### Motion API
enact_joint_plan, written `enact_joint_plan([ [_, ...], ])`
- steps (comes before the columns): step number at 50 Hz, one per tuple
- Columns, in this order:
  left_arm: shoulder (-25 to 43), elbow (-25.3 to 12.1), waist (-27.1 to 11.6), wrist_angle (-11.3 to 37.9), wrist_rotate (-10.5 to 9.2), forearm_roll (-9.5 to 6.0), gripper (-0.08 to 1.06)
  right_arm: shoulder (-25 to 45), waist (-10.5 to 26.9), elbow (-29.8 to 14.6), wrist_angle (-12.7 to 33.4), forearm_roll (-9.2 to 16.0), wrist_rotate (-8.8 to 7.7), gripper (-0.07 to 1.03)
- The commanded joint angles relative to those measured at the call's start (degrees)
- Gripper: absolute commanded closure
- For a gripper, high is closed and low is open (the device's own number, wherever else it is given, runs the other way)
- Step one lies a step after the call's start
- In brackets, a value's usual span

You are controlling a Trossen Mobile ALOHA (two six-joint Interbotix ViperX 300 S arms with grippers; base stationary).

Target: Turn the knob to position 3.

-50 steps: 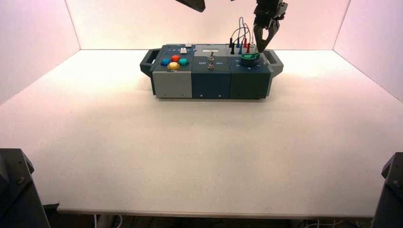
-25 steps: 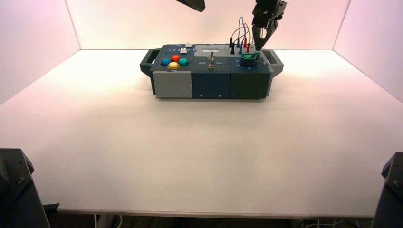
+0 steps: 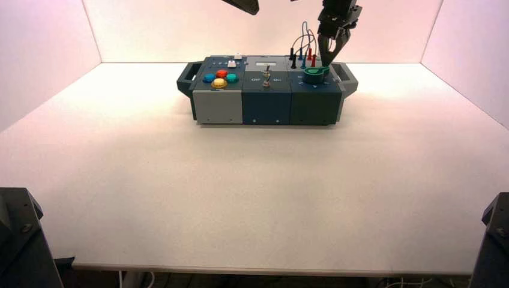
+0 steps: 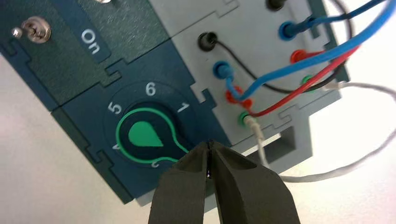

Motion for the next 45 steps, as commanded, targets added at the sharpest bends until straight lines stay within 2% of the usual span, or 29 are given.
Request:
enact_joint_plan([
  [1,-1.85,-0.79,0.26,-0.18,0.35,-0.18,1.00,-1.32,-0.09,-0.26,0.53,0.35,-0.26,0.98],
  [20,-2.29,-0.62,0.26,-0.26,0.35,-0.18,1.00,-2.20,-0.18,0.70,2.20,0.26,-0.26,0.98],
  [45,-2.46,-0.62,0.26,-0.18,0.35,-0.18,1.00,-5.10,-0.18,3.52,2.20,0.26,-0.18,0.98],
])
